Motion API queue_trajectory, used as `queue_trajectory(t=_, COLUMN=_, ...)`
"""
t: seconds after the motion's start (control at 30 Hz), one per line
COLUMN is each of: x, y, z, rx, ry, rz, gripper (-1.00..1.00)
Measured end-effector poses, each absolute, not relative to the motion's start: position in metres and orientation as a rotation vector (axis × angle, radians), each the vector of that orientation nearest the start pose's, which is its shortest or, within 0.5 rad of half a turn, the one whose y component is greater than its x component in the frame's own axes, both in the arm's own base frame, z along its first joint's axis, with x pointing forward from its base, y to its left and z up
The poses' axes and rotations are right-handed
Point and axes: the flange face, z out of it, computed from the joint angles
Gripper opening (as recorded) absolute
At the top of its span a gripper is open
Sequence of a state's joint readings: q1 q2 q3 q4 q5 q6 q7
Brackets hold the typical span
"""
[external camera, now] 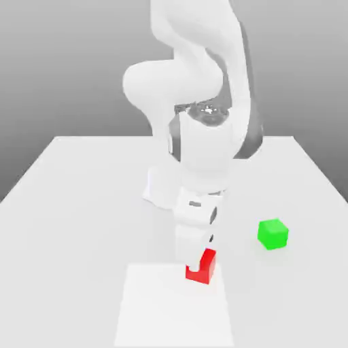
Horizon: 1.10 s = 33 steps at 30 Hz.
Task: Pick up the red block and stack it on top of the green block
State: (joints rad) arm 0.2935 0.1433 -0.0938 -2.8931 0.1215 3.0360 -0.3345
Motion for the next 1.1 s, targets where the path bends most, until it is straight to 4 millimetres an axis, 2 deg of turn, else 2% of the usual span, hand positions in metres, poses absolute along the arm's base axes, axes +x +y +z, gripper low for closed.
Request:
queue_trajectory(t=0.03, x=0.331, y=0.056, z=0.147, rx=-3.075, ry=-0.646, rz=-0.001, gripper=-1.0)
queue_trajectory(t=0.27, x=0.331, y=0.056, z=0.146, rx=-3.075, ry=-0.645, rz=0.002, gripper=-1.0)
queue_trajectory(t=0.53, x=0.33, y=0.059, z=0.205, rx=-3.069, ry=-0.665, rz=0.002, gripper=-1.0)
queue_trajectory(t=0.6, x=0.32, y=0.09, z=0.215, rx=-3.014, ry=-0.862, rz=0.002, gripper=-1.0)
queue_trajectory(t=0.7, x=0.293, y=0.146, z=0.227, rx=-2.873, ry=-1.239, rz=0.002, gripper=-1.0)
queue_trajectory(t=0.87, x=0.227, y=0.222, z=0.243, rx=-2.544, ry=-1.836, rz=0.003, gripper=-1.0)
queue_trajectory(t=0.93, x=0.214, y=0.234, z=0.236, rx=-2.474, ry=-1.936, rz=0.003, gripper=-1.0)
queue_trajectory(t=1.1, x=0.21, y=0.238, z=0.199, rx=-2.452, ry=-1.969, rz=0.003, gripper=-1.0)
